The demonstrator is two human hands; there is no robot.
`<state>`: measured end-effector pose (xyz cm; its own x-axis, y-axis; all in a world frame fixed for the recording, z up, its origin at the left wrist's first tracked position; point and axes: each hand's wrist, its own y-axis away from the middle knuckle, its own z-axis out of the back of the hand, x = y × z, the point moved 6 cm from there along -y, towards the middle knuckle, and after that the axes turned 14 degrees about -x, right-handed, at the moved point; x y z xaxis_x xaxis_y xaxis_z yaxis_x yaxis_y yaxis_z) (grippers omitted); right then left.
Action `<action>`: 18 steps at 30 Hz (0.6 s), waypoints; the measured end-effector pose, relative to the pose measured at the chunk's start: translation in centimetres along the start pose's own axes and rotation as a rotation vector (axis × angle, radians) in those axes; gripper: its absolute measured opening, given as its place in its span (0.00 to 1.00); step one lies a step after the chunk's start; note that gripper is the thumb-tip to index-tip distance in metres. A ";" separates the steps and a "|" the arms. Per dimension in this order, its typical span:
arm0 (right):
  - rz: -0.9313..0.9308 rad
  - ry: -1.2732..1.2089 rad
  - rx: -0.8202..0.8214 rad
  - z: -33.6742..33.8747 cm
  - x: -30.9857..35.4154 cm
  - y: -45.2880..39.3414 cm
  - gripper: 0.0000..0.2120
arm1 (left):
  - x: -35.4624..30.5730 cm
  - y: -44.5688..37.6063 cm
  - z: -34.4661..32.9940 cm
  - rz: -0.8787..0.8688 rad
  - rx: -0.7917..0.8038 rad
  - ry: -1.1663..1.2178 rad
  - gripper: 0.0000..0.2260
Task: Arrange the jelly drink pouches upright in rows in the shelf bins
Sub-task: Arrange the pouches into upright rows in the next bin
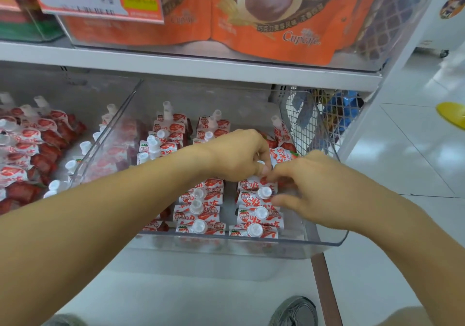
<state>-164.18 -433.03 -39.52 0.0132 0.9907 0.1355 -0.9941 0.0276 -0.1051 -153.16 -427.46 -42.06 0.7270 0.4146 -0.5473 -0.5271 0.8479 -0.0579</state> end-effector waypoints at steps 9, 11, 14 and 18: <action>-0.086 -0.079 0.196 -0.8 0.9 1.3 0.32 | -0.9 3.6 1.0 -0.063 0.174 -0.050 0.18; -0.148 -0.086 0.193 -0.5 0.8 1.4 0.38 | -0.7 4.8 1.5 -0.091 0.136 -0.139 0.21; -0.226 -0.118 0.176 -0.7 1.5 1.8 0.51 | -0.3 5.9 1.3 -0.091 0.097 -0.142 0.26; -0.260 -0.111 0.069 -2.2 3.9 2.0 0.47 | 0.0 5.8 0.5 -0.085 0.027 -0.143 0.29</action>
<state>-165.92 -428.86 -41.40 0.2601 0.9308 0.2569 -0.9640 0.2655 0.0141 -155.99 -422.34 -41.97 0.8246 0.3825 -0.4167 -0.4505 0.8896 -0.0750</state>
